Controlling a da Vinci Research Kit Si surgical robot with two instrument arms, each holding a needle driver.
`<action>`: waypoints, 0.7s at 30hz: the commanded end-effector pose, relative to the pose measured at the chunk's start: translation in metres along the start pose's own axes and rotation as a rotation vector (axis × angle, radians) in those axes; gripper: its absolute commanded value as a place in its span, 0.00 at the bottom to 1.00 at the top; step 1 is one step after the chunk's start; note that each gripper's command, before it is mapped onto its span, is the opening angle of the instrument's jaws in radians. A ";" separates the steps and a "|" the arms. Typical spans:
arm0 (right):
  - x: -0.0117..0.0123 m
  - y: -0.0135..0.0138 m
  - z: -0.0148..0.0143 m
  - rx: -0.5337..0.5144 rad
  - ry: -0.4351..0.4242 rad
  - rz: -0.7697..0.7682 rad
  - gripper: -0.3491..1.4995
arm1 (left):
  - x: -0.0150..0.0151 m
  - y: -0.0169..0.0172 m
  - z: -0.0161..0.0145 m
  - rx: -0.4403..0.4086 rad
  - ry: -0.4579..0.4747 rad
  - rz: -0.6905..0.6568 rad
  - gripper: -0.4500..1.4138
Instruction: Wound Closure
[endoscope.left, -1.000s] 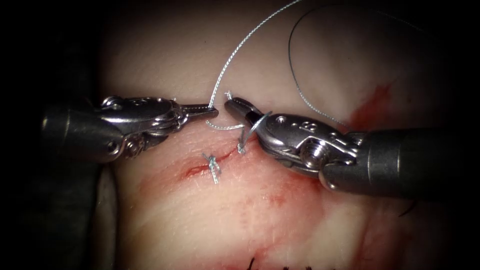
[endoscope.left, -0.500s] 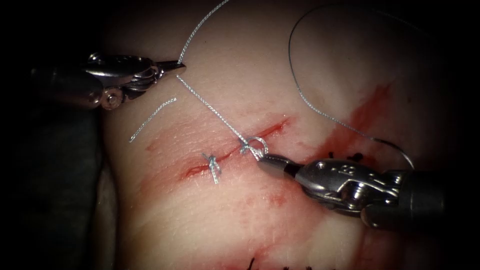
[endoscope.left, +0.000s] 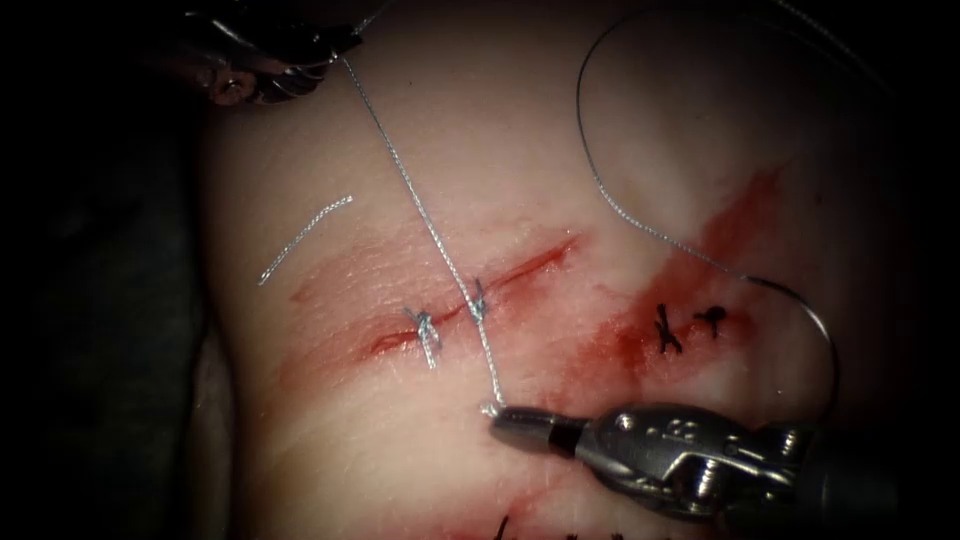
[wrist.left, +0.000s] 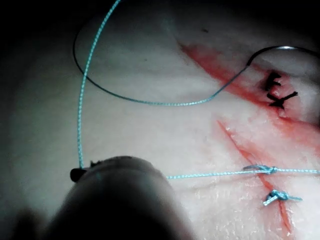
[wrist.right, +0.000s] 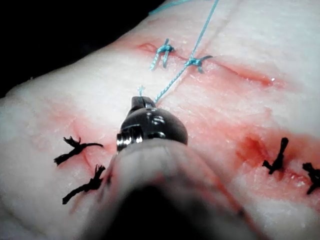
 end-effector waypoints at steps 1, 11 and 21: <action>-0.0002 -0.0002 0.0008 0.001 0.000 -0.002 0.00 | 0.0003 0.0003 0.0008 0.015 -0.009 0.059 0.00; -0.0020 0.0015 -0.0028 -0.039 -0.018 -0.005 0.00 | 0.0019 -0.0012 0.0021 0.190 0.075 0.381 0.00; -0.0047 0.0003 -0.0027 -0.049 -0.084 0.066 0.00 | 0.0013 -0.0035 0.0009 0.331 -0.052 0.539 0.00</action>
